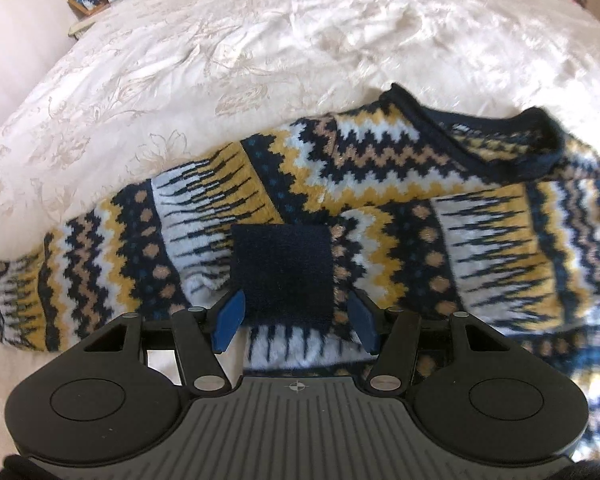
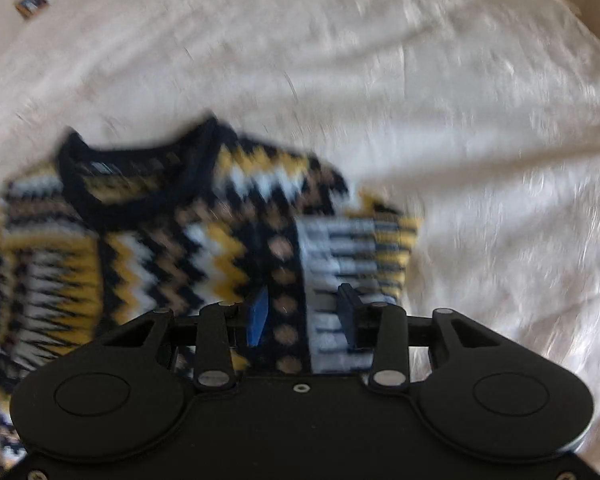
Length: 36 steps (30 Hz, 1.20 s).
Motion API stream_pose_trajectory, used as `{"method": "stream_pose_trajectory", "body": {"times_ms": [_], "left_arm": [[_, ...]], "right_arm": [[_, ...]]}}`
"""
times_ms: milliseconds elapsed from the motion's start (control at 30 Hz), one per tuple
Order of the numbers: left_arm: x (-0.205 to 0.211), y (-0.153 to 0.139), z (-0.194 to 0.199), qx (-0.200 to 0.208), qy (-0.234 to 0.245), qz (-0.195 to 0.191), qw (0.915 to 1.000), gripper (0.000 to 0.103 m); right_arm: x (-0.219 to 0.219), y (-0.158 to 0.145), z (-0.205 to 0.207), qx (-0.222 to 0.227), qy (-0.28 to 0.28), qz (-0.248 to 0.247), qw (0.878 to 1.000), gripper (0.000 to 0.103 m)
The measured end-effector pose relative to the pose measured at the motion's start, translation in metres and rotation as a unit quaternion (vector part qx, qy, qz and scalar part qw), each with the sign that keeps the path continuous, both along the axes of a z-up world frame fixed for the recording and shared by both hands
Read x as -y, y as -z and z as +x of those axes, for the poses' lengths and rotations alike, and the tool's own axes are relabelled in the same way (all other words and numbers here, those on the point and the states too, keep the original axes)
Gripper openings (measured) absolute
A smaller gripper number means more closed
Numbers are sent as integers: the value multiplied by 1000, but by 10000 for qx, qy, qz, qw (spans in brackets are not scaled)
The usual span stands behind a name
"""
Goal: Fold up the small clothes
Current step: 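Open the right tool to release the cuff on the sweater body, then reach the left tool to the other navy sleeve cuff and close on it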
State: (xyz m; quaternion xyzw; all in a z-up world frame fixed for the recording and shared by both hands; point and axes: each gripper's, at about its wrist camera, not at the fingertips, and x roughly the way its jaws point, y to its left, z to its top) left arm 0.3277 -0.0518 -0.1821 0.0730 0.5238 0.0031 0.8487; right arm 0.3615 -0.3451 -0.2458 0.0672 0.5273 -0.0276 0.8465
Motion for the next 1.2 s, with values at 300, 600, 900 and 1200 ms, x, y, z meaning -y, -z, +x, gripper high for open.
{"method": "stream_pose_trajectory", "body": {"times_ms": [300, 600, 900, 1200], "left_arm": [[-6, -31, -34, 128, -20, -562, 9983, 56], [5, -54, -69, 210, -56, -974, 9950, 79], [12, -64, -108, 264, -284, -923, 9950, 89], [7, -66, -141, 161, -542, -917, 9942, 90]], "right_arm": [[-12, -36, -33, 738, -2, 158, 9971, 77], [-44, -67, -89, 1199, -300, 512, 9910, 103], [-65, -68, -141, 1180, -577, 665, 9891, 103], [-80, -62, -175, 1026, -797, 815, 9882, 103]]}}
